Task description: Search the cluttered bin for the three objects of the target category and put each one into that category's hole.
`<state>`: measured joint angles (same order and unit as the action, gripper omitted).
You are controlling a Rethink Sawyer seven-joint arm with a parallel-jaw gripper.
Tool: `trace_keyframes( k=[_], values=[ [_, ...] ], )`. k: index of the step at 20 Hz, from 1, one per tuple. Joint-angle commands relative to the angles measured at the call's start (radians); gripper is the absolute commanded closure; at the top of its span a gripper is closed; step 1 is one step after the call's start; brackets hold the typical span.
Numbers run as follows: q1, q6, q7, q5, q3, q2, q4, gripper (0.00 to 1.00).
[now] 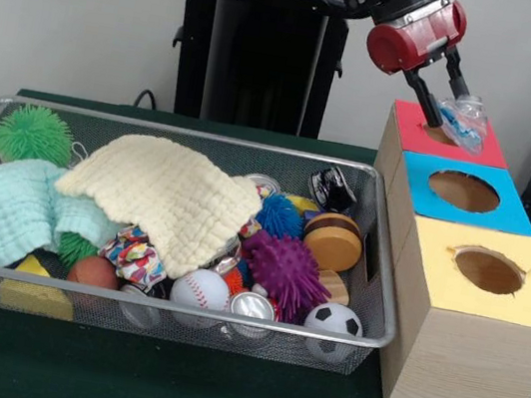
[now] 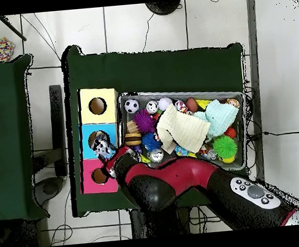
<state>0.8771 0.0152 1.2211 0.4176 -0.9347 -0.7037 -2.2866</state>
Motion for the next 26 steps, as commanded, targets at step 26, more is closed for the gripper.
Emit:
trace_keyframes(
  k=[26],
  values=[
    [-0.1, 0.079, 0.103, 0.091, 0.188, 0.06, 0.195, 1.0]
  ],
)
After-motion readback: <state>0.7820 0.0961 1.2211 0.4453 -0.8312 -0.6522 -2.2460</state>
